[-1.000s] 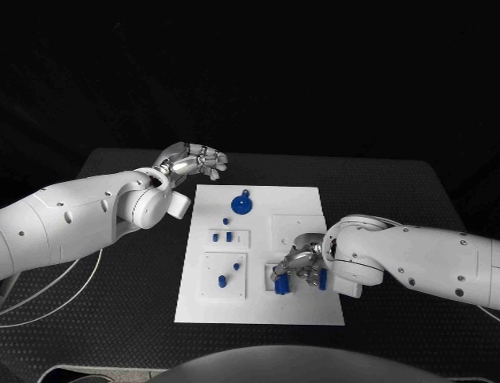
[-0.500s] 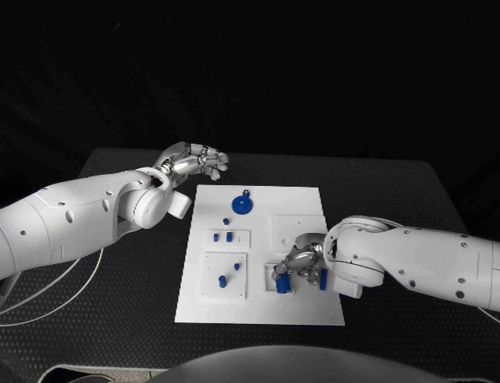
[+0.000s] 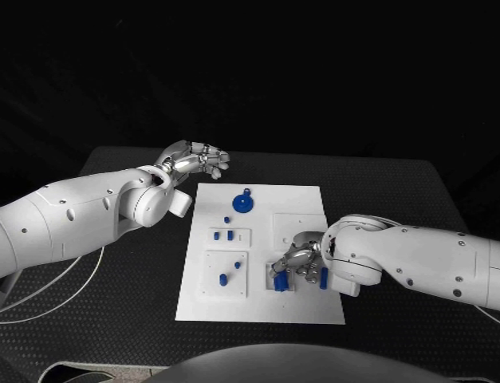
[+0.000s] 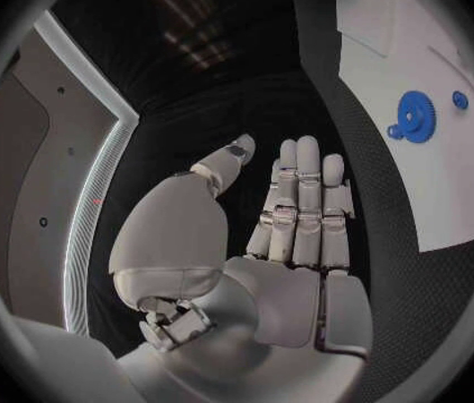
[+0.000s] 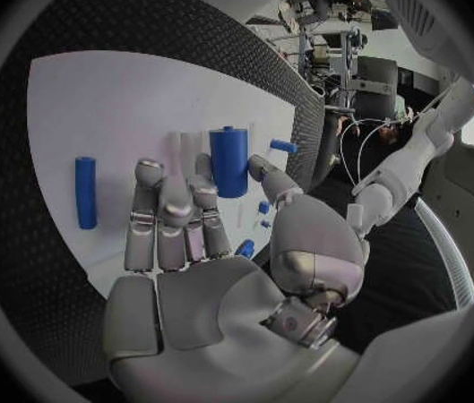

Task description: Assemble the parts on the task board

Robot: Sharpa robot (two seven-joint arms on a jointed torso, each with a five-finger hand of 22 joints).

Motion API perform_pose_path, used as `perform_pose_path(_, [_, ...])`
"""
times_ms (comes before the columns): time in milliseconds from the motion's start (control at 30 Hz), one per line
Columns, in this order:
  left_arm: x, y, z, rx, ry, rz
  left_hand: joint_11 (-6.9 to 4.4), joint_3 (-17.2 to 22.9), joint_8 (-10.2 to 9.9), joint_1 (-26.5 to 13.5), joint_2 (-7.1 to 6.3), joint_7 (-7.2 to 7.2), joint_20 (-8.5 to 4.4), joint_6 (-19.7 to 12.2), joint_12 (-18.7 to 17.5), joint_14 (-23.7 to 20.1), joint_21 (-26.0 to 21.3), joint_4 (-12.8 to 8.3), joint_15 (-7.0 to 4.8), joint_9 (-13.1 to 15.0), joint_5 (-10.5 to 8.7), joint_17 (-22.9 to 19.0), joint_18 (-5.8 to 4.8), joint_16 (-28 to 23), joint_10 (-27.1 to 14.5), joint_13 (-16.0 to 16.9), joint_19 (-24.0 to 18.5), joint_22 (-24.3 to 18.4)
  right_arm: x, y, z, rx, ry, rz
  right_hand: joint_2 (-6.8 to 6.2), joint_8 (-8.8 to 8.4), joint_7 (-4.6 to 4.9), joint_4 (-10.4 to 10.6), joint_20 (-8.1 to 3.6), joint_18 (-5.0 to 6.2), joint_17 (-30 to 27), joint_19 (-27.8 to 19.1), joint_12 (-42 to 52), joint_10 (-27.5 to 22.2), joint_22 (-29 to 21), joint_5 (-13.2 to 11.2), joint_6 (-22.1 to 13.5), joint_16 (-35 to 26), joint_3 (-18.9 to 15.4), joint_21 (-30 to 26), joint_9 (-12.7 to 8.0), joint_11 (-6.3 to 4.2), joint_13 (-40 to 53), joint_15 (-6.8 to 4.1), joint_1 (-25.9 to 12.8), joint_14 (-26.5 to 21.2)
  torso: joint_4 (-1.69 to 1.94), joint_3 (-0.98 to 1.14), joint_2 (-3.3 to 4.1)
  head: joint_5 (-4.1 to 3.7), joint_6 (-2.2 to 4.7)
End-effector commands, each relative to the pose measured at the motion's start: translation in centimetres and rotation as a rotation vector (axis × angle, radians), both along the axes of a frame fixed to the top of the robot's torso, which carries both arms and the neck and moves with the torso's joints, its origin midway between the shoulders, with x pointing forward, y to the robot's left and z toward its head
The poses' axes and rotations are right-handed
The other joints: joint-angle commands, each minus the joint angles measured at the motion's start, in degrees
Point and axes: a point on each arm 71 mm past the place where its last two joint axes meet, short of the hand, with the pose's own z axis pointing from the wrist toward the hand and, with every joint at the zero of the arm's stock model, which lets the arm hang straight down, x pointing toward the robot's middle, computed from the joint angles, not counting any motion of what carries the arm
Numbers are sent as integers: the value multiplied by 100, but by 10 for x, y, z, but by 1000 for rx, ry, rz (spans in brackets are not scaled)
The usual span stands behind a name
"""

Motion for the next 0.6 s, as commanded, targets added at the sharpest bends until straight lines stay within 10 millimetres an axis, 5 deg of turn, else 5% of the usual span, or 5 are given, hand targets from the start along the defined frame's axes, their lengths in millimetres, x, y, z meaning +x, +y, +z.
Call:
perform_pose_path(33, [0,-2,1,-12,1,-13,5,2,4,-63,-5,-1,7,-34,-25,-7,-41,28,24,-7,3,8,103,-19,-37,-2,37,8,0,0,0,6,-16,-2,16,4,2,4,4,83,-7,31,12,44,84,-32,39,29,22,27,-1,-11,6,-26,-57,-57,3,0,3,4,-2])
perform_pose_path(600, [0,-2,1,-12,2,-15,6,4,6,-66,-6,-1,10,-36,-25,-13,-47,32,28,-7,3,11,102,-27,-39,-2,33,11,3,1,-1,4,-16,2,6,-4,-2,28,-1,83,-38,33,-22,21,79,-110,44,45,45,32,11,-16,-18,-32,-115,-64,-1,5,2,22,-14])
